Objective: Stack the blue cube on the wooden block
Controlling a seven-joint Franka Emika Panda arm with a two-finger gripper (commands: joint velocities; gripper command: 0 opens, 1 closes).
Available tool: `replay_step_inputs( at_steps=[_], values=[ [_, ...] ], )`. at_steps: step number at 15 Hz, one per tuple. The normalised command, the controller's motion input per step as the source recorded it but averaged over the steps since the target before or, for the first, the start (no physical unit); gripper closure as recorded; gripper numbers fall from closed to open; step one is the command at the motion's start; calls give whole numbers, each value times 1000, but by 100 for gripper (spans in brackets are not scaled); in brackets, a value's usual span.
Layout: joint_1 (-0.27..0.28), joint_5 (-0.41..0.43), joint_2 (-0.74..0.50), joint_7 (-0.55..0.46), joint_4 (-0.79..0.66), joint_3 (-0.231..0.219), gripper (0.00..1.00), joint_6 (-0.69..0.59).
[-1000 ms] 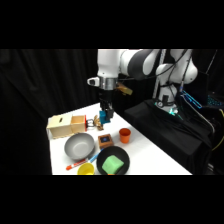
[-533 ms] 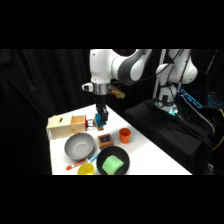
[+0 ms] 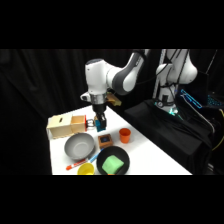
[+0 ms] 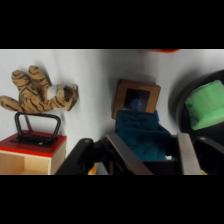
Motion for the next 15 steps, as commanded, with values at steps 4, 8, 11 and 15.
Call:
replay_step_inputs(
  at_steps=[4,8,11,15],
  values=[
    [-29,155,181,-171,134,17,77,136],
    [-13,148,140,-144,59,28,77,183],
    [6,136,84,-123,25,28,77,178],
    [4,144,64,-114,21,25,77,166]
  ],
)
